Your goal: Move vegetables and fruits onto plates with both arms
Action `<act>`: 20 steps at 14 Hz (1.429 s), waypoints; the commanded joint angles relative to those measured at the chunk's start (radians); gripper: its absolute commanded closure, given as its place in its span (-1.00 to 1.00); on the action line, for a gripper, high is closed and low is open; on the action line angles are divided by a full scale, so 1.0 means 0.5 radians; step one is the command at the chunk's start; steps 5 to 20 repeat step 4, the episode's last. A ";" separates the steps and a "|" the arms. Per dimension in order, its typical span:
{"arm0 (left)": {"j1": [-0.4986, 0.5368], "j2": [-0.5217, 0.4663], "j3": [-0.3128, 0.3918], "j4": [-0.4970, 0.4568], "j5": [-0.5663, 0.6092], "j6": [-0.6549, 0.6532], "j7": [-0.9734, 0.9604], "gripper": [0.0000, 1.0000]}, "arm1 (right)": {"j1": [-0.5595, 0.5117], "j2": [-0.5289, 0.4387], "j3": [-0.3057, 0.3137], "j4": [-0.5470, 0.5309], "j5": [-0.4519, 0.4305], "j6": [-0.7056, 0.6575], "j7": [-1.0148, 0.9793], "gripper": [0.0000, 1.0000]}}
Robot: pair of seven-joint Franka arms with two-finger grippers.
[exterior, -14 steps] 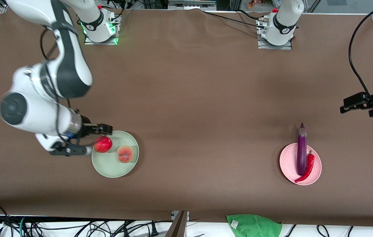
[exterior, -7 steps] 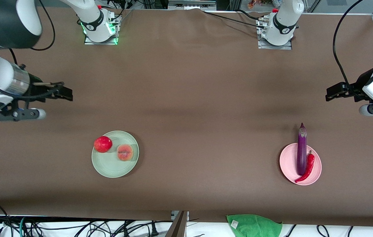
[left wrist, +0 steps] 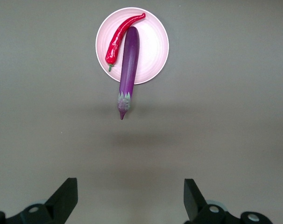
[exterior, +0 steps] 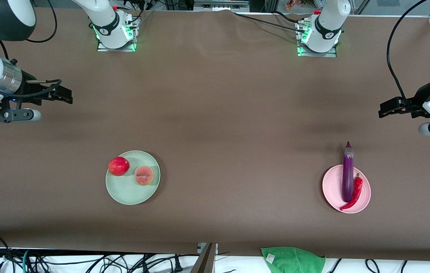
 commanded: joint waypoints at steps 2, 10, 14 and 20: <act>0.017 0.037 -0.034 0.063 0.051 -0.003 -0.010 -1.00 | -0.038 -0.005 0.031 0.050 -0.034 0.018 0.008 -1.00; 0.020 0.037 -0.034 0.060 0.057 -0.006 -0.013 -1.00 | -0.035 -0.005 0.031 0.056 -0.031 0.018 0.014 -1.00; 0.020 0.037 -0.034 0.060 0.057 -0.006 -0.013 -1.00 | -0.035 -0.005 0.031 0.056 -0.031 0.018 0.014 -1.00; 0.020 0.037 -0.034 0.060 0.057 -0.006 -0.013 -1.00 | -0.035 -0.005 0.031 0.056 -0.031 0.018 0.014 -1.00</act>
